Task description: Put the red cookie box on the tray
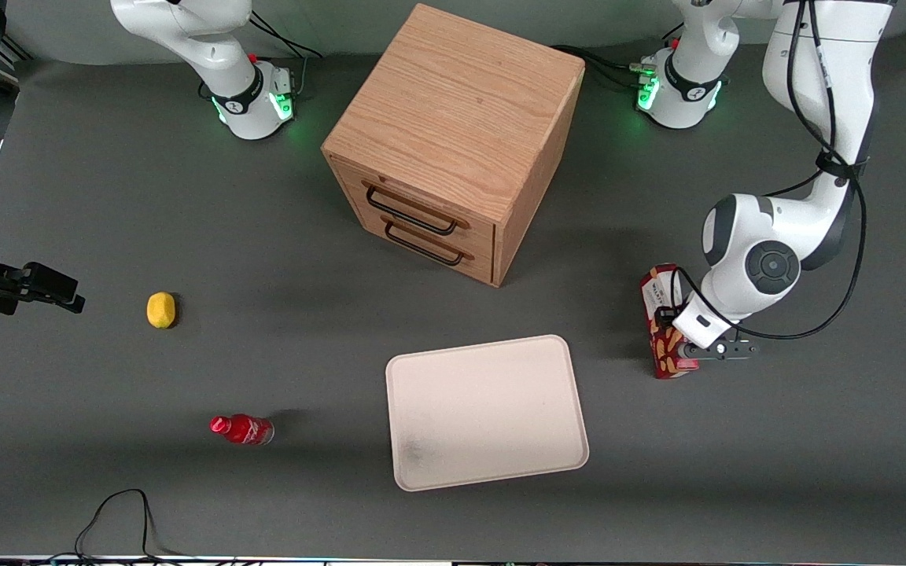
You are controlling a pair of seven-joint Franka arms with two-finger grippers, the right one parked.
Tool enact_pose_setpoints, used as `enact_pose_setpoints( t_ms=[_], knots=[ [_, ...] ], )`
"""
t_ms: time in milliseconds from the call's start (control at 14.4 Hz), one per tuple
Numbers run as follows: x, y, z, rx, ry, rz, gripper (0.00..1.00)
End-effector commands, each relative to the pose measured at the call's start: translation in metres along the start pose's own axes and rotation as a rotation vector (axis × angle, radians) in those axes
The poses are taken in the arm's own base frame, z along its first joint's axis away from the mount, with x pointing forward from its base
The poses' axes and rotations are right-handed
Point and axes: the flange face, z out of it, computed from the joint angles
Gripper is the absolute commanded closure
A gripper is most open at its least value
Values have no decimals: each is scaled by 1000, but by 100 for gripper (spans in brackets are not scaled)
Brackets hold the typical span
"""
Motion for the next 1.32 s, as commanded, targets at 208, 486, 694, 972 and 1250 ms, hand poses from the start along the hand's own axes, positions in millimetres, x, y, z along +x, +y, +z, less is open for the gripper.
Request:
enact_pose_setpoints(
  t_ms=[208, 486, 694, 972, 1250],
  knots=[
    [1, 5, -23, -4, 19, -40, 100],
    [27, 8, -105, 5, -39, -41, 100],
    [50, 19, -198, -35, -64, -51, 100],
    [78, 62, -267, -65, -63, 0, 100],
    [110, 130, -262, -173, -13, -63, 100]
  ],
)
